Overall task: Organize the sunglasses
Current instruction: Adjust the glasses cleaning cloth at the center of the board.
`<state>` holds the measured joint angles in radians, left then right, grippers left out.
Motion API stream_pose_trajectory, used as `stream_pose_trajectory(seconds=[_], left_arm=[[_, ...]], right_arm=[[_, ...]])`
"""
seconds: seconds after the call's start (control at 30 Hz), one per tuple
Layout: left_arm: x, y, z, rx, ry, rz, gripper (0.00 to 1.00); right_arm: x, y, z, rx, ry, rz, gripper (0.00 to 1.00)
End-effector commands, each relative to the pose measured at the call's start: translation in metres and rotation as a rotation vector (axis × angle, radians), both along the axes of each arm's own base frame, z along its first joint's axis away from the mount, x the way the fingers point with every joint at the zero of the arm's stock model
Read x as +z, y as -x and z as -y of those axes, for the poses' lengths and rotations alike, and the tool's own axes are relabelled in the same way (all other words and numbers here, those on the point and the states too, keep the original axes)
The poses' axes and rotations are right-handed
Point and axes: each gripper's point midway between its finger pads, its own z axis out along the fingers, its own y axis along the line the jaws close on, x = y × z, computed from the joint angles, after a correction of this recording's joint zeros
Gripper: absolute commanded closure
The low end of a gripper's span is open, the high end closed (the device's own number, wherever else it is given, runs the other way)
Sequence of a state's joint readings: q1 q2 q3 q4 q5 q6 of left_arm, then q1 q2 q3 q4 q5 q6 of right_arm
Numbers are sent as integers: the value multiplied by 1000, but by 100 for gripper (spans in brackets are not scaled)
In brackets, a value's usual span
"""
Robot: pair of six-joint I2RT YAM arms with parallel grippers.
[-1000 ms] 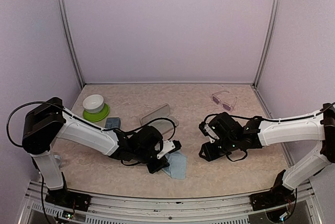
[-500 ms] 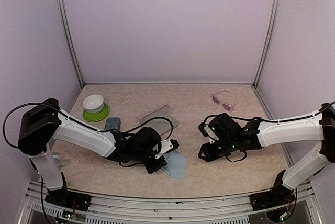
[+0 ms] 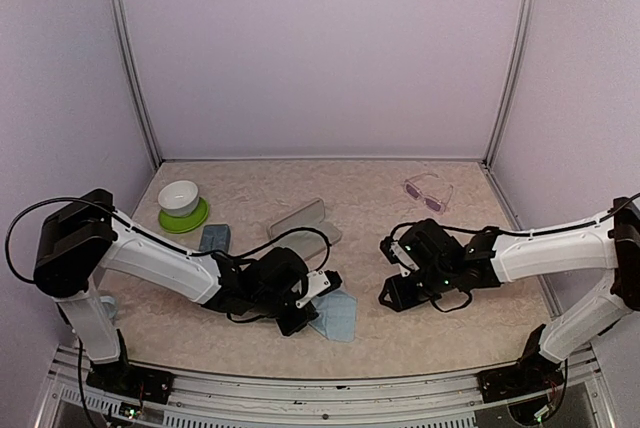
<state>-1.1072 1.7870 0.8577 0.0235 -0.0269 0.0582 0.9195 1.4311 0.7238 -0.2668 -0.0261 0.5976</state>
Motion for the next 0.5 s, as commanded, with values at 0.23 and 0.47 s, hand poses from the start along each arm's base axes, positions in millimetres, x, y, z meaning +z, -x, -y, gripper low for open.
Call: stream_pose_trajectory(seconds=[0.23,0.47], left_arm=[[27,8,1,4,67,50,96],[36,9,-8,50,88,61,87]], right_arm=[[-2,5,5,-24,-24,-12,69],[-1,5,-1,-15,-38,-17,69]])
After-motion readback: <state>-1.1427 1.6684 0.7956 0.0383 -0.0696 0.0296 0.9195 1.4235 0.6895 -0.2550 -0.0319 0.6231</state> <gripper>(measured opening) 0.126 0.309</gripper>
